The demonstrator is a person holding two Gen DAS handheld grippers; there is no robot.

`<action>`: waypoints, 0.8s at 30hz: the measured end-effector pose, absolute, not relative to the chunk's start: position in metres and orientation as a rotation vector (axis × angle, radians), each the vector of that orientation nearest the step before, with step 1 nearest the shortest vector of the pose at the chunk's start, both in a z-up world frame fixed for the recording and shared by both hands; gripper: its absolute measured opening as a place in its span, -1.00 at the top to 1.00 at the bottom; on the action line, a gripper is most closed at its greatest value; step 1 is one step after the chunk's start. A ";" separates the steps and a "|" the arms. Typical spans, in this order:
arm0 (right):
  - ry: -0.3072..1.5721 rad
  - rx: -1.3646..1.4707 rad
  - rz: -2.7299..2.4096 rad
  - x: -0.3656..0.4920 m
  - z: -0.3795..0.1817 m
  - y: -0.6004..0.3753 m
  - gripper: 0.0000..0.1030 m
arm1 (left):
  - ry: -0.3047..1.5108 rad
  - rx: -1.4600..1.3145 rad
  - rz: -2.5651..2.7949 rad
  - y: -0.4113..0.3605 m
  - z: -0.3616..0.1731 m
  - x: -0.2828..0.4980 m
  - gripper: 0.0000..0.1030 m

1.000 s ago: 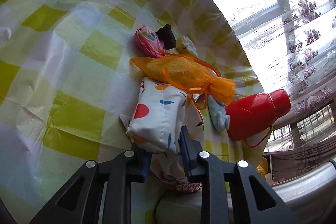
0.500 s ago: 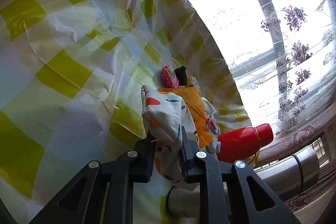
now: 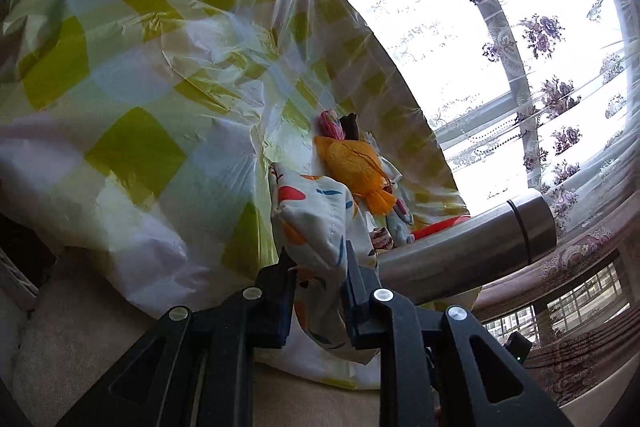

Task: Organize soft objects
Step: 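Carry the sponge and floral cloth to the white box and open both tools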

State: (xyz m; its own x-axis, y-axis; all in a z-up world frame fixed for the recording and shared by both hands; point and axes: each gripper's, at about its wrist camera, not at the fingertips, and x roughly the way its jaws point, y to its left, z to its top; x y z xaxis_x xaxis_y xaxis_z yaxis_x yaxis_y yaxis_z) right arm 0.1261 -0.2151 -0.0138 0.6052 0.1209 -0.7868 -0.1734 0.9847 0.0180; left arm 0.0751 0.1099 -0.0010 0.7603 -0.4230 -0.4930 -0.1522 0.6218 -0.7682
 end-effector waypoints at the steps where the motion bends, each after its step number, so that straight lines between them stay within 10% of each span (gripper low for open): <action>1: 0.902 -0.056 0.167 0.122 -0.012 -0.218 -0.27 | 0.715 -0.898 -0.182 0.105 0.002 0.071 0.59; 24: 0.863 0.077 -0.183 0.038 0.027 -0.404 -0.28 | 0.907 -0.701 -0.652 -0.109 0.033 0.051 0.59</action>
State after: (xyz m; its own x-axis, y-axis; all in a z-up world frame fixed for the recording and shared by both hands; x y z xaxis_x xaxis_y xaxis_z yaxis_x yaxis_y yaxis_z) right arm 0.0377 -0.4040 0.0268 0.6356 -0.1286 -0.7613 0.1912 0.9815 -0.0062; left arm 0.0507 -0.1089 0.0334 0.4611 -0.7535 -0.4686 0.2043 0.6041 -0.7703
